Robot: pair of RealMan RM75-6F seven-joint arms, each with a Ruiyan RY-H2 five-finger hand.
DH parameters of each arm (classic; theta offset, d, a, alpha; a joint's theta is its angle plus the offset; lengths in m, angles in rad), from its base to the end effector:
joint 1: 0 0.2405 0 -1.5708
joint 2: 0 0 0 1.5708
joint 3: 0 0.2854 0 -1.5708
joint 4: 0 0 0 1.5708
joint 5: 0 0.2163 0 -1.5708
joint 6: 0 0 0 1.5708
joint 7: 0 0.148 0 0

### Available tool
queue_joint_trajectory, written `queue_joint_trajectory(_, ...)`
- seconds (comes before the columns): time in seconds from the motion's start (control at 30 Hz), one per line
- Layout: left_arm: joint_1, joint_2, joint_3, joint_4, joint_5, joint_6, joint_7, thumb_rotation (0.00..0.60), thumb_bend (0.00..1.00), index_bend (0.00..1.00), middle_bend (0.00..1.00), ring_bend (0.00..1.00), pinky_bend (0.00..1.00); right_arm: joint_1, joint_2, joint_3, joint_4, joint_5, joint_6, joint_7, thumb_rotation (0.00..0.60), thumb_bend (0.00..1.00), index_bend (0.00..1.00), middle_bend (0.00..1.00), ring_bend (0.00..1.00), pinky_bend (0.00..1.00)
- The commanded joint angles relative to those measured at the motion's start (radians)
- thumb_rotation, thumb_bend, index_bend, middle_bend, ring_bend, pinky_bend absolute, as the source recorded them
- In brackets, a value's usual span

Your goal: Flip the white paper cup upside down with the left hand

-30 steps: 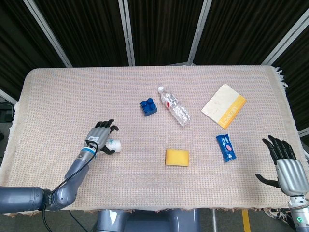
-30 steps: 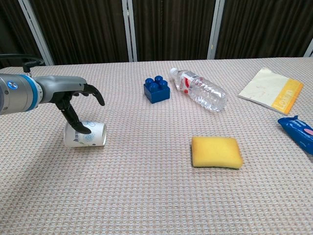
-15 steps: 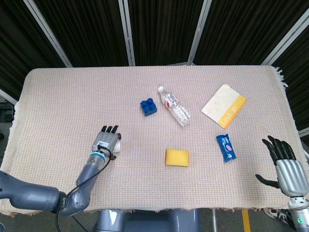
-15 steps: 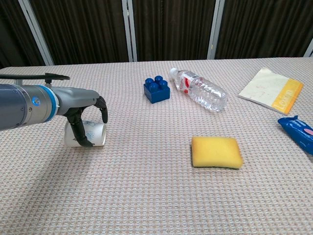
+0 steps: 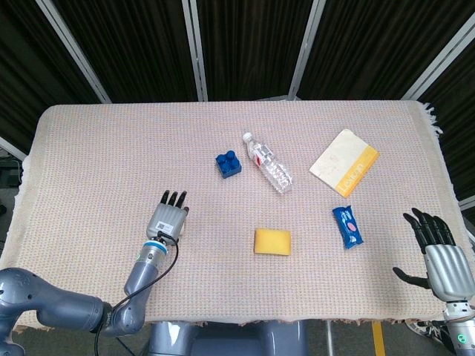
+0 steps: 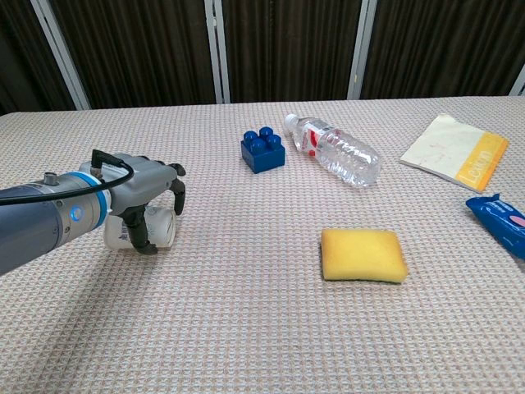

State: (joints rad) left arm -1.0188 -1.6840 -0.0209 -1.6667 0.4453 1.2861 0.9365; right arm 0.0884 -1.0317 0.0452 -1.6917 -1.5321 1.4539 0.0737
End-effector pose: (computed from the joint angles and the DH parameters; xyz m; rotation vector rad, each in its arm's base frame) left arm -0.1296 0.3378 -0.0693 -1.8908 -0.8194 -0.4332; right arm -0.3262 -0.1868 0.1818 1.4136 -0.9657 0.9548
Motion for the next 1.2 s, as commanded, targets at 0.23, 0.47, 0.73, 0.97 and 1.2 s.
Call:
queue_joint_trajectory(0.23,0.042,-0.033,0.005,0.048,0.084,0.009,-0.016,0.600,0.23,0.49,0.00,0.00,0.00,0.000,0.000,0.000,0.005,-0.002,0.001,0.008,0.600,0.05,0.06,0.00,0.00,0.00)
queue_joint_trajectory(0.47,0.103,0.000,-0.073,0.000,0.168,0.014,-0.160,0.600,0.23,0.49,0.00,0.00,0.00,0.001,-0.002,0.002,0.008,0.002,0.001,0.011,0.600,0.05,0.06,0.00,0.00,0.00)
queue_joint_trajectory(0.73,0.256,-0.045,-0.146,0.032,0.420,0.082,-0.611,0.600,0.23,0.50,0.00,0.00,0.00,-0.003,-0.008,0.004,0.002,0.008,0.008,-0.010,0.600,0.05,0.06,0.00,0.00,0.00)
queue_joint_trajectory(0.97,0.350,-0.087,-0.156,0.097,0.435,-0.021,-0.868,0.600,0.23,0.50,0.00,0.00,0.00,-0.002,-0.013,0.005,0.004,0.007,0.008,-0.025,0.600,0.05,0.06,0.00,0.00,0.00)
queue_joint_trajectory(1.2,0.378,-0.102,-0.166,0.162,0.466,-0.092,-0.956,0.600,0.23,0.50,0.00,0.00,0.00,0.000,-0.015,0.005,0.008,0.010,0.003,-0.024,0.600,0.05,0.06,0.00,0.00,0.00)
